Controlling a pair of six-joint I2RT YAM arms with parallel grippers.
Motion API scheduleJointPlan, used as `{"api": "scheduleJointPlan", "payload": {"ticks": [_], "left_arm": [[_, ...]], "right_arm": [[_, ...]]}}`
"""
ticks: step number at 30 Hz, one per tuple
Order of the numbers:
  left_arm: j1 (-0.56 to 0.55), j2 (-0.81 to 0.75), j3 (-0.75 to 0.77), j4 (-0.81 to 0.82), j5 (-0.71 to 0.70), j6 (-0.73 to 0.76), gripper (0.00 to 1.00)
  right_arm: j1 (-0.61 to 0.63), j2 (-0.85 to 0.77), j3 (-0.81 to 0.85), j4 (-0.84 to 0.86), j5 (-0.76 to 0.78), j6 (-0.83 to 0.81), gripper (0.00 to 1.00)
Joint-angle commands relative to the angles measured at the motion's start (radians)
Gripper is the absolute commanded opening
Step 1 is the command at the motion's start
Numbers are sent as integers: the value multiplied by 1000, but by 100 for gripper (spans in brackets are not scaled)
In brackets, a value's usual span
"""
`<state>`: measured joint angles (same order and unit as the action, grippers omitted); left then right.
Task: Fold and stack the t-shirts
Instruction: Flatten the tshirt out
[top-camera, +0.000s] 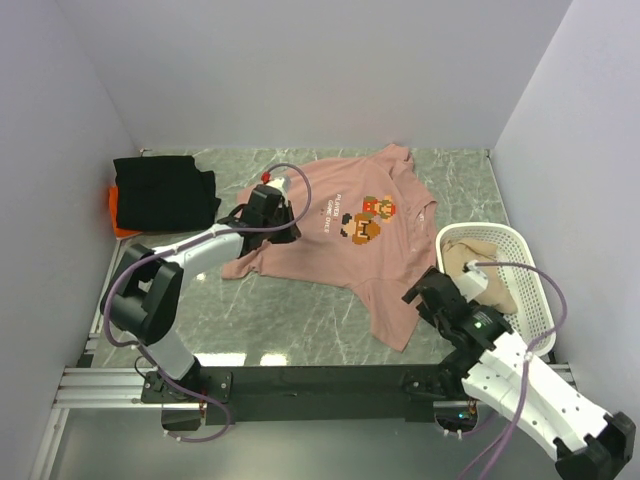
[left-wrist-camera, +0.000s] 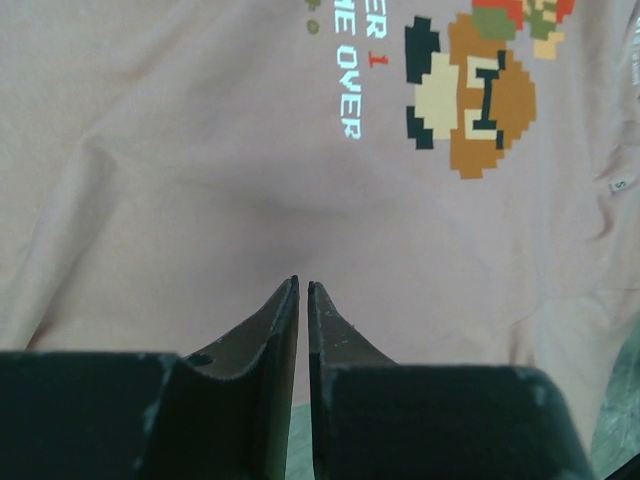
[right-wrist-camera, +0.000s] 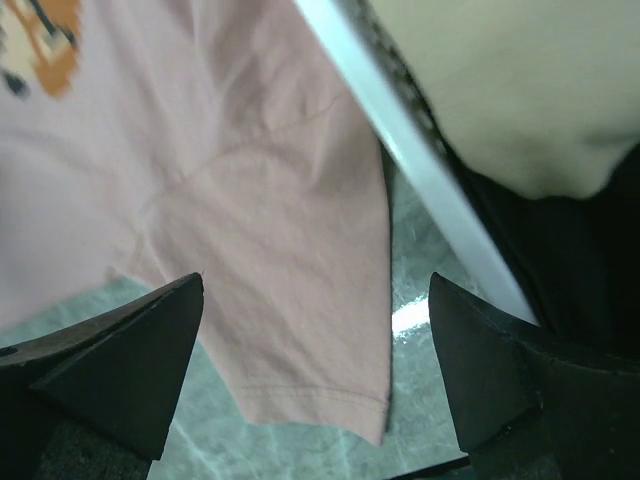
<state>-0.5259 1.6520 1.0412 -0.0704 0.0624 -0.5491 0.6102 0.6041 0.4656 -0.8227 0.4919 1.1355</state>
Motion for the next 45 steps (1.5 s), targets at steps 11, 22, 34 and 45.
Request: {"api": "scheduleJointPlan", "payload": {"ticks": [11,22,34,45], "left_arm": [[58,-9,-111,63,8,8,14],[256,17,-227,133,103,-5,11],[368,-6,-248,118,108,20,10],[314,-152,-251,100,70,-5,9]], "right_arm": [[17,114,63,57,60,-74,80],[135,336,88,97,28,-83,76],[235,571,131,149,-19,-95,76],[226,640,131,66,-84,-105,80]]}}
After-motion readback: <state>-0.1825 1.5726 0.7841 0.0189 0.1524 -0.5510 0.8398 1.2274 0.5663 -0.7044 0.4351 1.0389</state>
